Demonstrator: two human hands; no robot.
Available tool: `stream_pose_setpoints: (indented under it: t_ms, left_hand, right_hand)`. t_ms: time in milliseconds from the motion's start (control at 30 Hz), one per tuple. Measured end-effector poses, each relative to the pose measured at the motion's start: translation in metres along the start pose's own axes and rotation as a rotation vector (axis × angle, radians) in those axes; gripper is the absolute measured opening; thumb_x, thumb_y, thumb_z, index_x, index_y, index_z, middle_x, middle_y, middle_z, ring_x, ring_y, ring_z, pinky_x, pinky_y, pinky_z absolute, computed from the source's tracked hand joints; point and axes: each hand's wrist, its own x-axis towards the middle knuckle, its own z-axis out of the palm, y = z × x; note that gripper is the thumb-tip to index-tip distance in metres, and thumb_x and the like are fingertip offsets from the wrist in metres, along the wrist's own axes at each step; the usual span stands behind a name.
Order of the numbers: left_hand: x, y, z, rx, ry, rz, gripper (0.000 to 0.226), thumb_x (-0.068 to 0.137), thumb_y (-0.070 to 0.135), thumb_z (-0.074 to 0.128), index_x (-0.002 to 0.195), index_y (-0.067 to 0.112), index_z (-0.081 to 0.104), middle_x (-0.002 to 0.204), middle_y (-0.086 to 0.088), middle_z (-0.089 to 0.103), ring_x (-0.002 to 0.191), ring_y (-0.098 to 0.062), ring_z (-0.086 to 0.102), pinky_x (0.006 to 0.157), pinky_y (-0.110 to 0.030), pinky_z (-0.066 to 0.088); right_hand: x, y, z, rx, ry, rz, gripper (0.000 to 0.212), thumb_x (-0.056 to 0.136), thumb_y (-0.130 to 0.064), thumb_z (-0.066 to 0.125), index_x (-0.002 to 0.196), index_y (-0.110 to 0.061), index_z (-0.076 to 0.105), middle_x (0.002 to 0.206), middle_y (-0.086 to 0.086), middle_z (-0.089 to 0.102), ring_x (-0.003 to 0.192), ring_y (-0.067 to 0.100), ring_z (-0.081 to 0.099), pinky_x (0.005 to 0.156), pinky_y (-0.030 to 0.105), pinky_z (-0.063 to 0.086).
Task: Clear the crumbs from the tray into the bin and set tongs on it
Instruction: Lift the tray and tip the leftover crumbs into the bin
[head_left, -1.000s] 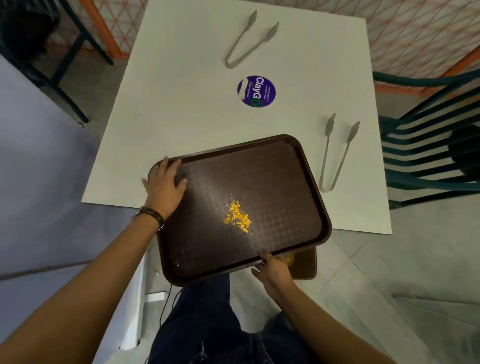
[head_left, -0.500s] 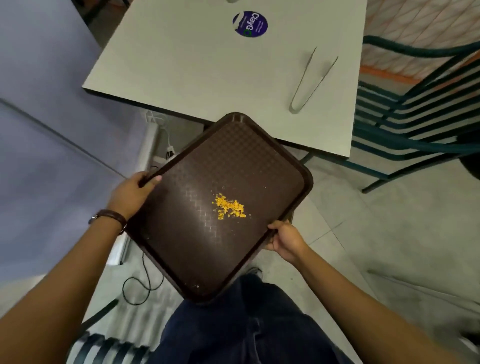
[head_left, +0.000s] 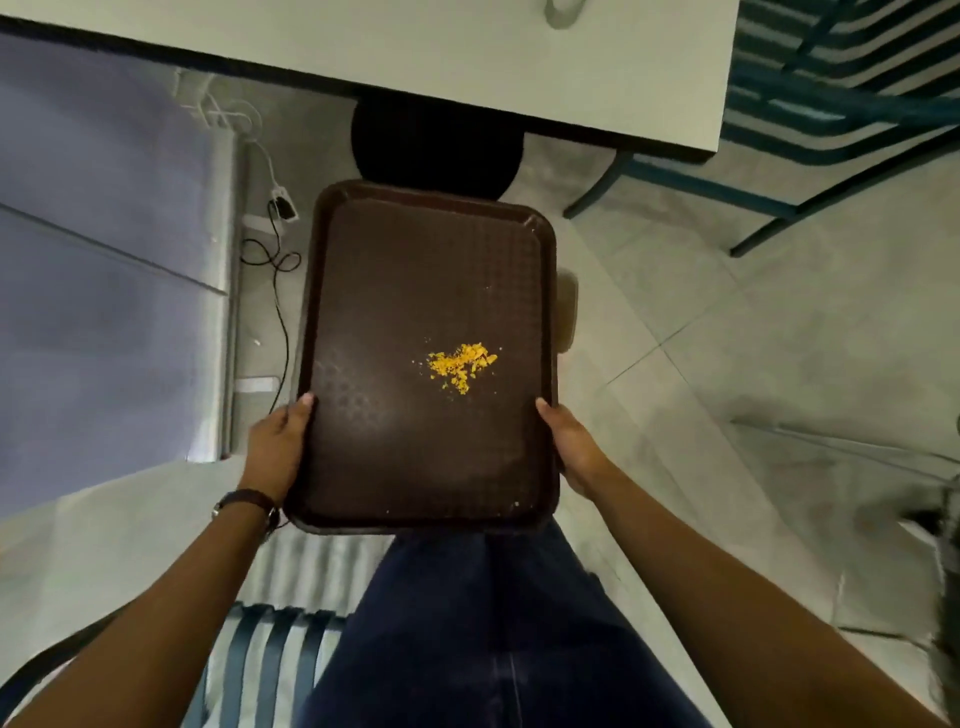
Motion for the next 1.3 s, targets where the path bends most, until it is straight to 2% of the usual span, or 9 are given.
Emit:
stream_pose_setpoints:
  t_ms: [100, 233, 467, 633, 767, 867, 1000, 1200, 1300]
  left_hand:
    - [0.018, -0.011, 0.034, 0.031, 0.012, -0.027, 0.039, 0.093, 0.041, 0.046, 0.088, 0.004, 0.06, 0.089, -0.015, 0.06, 0.083, -0.027, 0.054, 0.075, -0.032, 0.041]
    - [0.032, -0.014, 0.075, 0.078, 0.003, -0.043, 0.042, 0.093, 0.042, 0.046, 0.082, 0.004, 0.06, 0.082, -0.016, 0.06, 0.079, -0.029, 0.056, 0.072, -0.035, 0.045]
    - [0.059, 0.004, 0.151, 0.035, -0.066, -0.09, 0.04, 0.097, 0.036, 0.039, 0.108, 0.004, 0.061, 0.101, -0.014, 0.061, 0.092, -0.028, 0.056, 0.085, -0.035, 0.045]
    - [0.079, 0.035, 0.189, 0.037, -0.208, -0.063, 0.038, 0.098, 0.022, 0.035, 0.13, 0.008, 0.05, 0.131, -0.016, 0.054, 0.116, -0.031, 0.052, 0.099, -0.036, 0.041]
    - [0.086, 0.07, 0.205, 0.054, -0.26, 0.048, 0.038, 0.097, 0.014, 0.036, 0.133, 0.018, 0.048, 0.132, -0.01, 0.054, 0.12, -0.03, 0.051, 0.103, -0.039, 0.04]
    - [0.088, 0.088, 0.212, 0.074, -0.251, 0.048, 0.036, 0.097, 0.014, 0.036, 0.129, 0.016, 0.051, 0.13, -0.011, 0.056, 0.118, -0.03, 0.052, 0.098, -0.036, 0.04]
    - [0.088, 0.097, 0.215, 0.076, -0.237, 0.035, 0.034, 0.096, 0.014, 0.037, 0.126, 0.013, 0.054, 0.126, -0.013, 0.058, 0.114, -0.03, 0.053, 0.094, -0.035, 0.041]
    - [0.075, 0.096, 0.195, 0.108, -0.194, 0.073, 0.035, 0.096, 0.019, 0.037, 0.126, 0.018, 0.053, 0.123, -0.01, 0.06, 0.108, -0.027, 0.055, 0.091, -0.037, 0.044]
    - [0.061, 0.096, 0.183, 0.11, -0.154, 0.108, 0.038, 0.096, 0.023, 0.037, 0.131, 0.023, 0.05, 0.123, -0.003, 0.059, 0.109, -0.024, 0.055, 0.094, -0.038, 0.045]
  right_hand:
    - [0.015, 0.034, -0.01, -0.03, 0.224, -0.068, 0.04, 0.098, -0.037, 0.042, 0.134, -0.02, 0.041, 0.128, 0.0, 0.054, 0.114, 0.022, 0.055, 0.103, 0.041, 0.044]
    - [0.031, 0.055, -0.035, -0.069, 0.407, -0.136, 0.031, 0.1, -0.016, 0.039, 0.127, -0.03, 0.043, 0.105, 0.01, 0.061, 0.094, 0.026, 0.061, 0.081, 0.035, 0.053]
    - [0.085, 0.055, -0.071, -0.231, 0.488, -0.059, 0.047, 0.096, 0.002, 0.029, 0.136, -0.019, 0.043, 0.134, 0.008, 0.052, 0.119, 0.028, 0.051, 0.102, 0.034, 0.042]
    - [0.124, 0.034, -0.106, -0.31, 0.432, 0.144, 0.052, 0.094, 0.007, 0.028, 0.137, -0.013, 0.046, 0.138, 0.012, 0.05, 0.119, 0.032, 0.053, 0.1, 0.034, 0.044]
    - [0.131, 0.017, -0.124, -0.366, 0.416, 0.184, 0.051, 0.092, 0.01, 0.029, 0.133, -0.011, 0.051, 0.136, 0.012, 0.052, 0.118, 0.033, 0.052, 0.101, 0.033, 0.041]
    - [0.132, 0.009, -0.128, -0.374, 0.402, 0.205, 0.05, 0.093, 0.009, 0.029, 0.134, -0.012, 0.05, 0.134, 0.013, 0.053, 0.096, 0.031, 0.056, 0.071, 0.029, 0.053]
    - [0.133, 0.006, -0.132, -0.379, 0.396, 0.249, 0.05, 0.094, 0.006, 0.031, 0.135, -0.014, 0.049, 0.131, 0.013, 0.054, 0.067, 0.024, 0.056, 0.033, 0.019, 0.046]
    - [0.124, 0.0, -0.132, -0.365, 0.373, 0.193, 0.037, 0.096, -0.006, 0.037, 0.127, -0.013, 0.056, 0.109, 0.006, 0.058, 0.077, 0.025, 0.063, 0.059, 0.03, 0.057]
    - [0.116, -0.003, -0.133, -0.279, 0.35, 0.183, 0.031, 0.097, -0.01, 0.043, 0.125, -0.015, 0.054, 0.117, 0.01, 0.058, 0.075, 0.027, 0.066, 0.053, 0.035, 0.059]
